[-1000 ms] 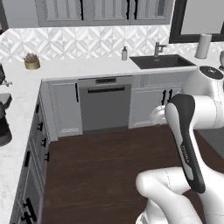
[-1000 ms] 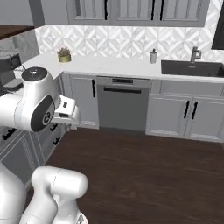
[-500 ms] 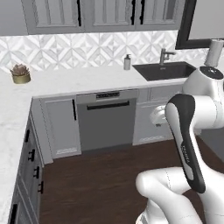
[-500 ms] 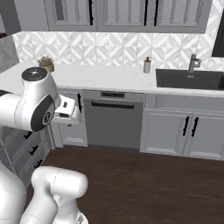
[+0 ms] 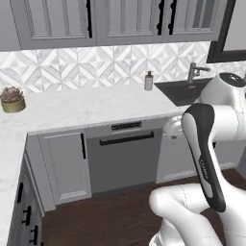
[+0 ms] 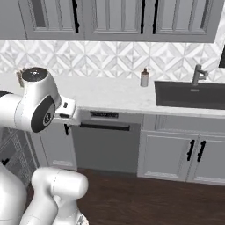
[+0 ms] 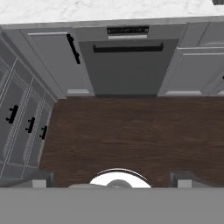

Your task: Navigate to the dishwasher.

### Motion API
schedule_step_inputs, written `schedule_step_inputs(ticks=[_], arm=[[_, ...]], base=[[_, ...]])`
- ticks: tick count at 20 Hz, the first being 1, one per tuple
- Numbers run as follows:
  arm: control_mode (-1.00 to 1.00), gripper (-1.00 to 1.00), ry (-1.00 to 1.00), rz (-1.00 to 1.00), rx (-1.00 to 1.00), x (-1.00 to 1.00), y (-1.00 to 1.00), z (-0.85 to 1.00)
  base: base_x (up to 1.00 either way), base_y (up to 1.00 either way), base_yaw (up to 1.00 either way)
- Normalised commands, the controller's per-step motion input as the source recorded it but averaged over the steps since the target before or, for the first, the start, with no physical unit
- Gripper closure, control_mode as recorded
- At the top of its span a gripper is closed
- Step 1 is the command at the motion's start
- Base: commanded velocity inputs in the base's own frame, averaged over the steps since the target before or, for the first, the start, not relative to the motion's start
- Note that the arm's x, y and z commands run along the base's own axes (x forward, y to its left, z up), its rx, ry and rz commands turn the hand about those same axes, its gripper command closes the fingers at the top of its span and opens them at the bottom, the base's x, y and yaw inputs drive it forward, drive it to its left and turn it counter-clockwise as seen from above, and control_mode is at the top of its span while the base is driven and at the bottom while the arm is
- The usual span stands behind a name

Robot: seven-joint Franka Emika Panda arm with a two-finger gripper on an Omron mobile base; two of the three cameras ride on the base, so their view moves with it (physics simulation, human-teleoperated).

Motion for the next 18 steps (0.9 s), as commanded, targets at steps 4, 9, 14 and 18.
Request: schedule_step_inputs(ticks=[4,9,14,18], arm=[[1.0,-1.0,0.0,0.0,0.0,0.0,0.0,0.0],[1.0,-1.0,0.0,0.0,0.0,0.0,0.0,0.0],[1.0,-1.0,0.0,0.0,0.0,0.0,0.0,0.0],[1.0,-1.0,0.0,0.0,0.0,0.0,0.0,0.0]], base=[[1.0,0.0,-0.03],[1.0,-0.02,-0.01],[0.94,-0.39,0.11],[0.77,-0.4,0.07]])
